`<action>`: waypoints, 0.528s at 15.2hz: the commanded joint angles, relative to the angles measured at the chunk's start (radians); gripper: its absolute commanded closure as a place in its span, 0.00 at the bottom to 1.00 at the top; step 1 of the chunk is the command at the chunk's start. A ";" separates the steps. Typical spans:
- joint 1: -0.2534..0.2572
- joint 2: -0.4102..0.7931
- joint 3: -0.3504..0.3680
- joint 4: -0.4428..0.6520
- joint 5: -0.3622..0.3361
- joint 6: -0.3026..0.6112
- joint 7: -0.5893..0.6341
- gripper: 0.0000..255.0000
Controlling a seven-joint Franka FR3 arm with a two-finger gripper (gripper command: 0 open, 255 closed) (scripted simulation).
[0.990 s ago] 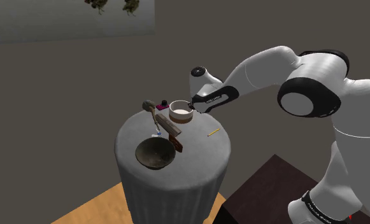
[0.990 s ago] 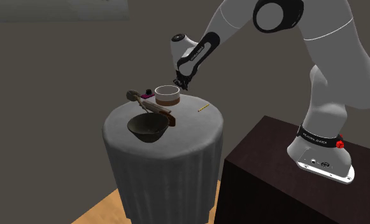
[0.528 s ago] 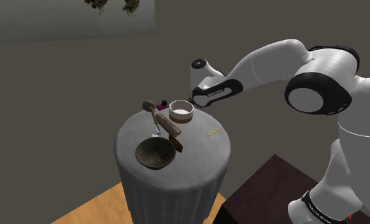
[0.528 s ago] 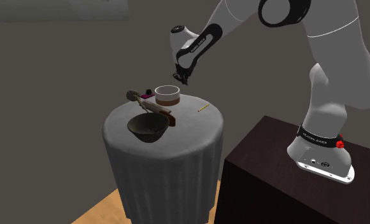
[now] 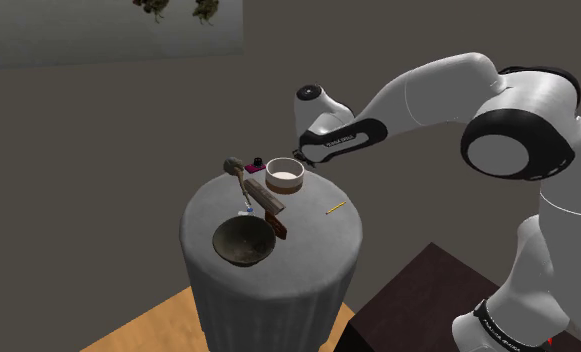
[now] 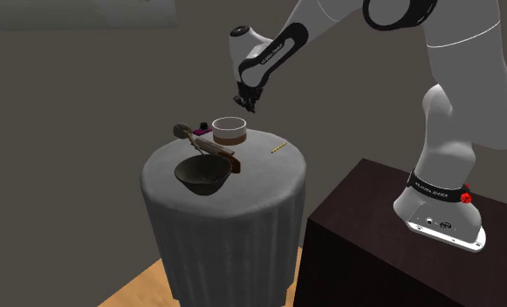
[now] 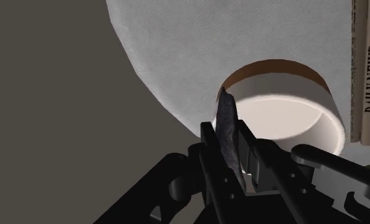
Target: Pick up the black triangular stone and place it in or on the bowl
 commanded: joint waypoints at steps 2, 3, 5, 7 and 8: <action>0.072 -0.026 -0.006 -0.029 -0.027 -0.024 0.072 1.00; 0.094 -0.031 -0.005 -0.033 -0.033 -0.033 0.094 1.00; 0.134 -0.038 -0.003 -0.038 -0.043 -0.053 0.137 1.00; 0.172 -0.042 0.002 -0.039 -0.051 -0.074 0.178 1.00; 0.191 -0.043 0.005 -0.037 -0.053 -0.085 0.198 1.00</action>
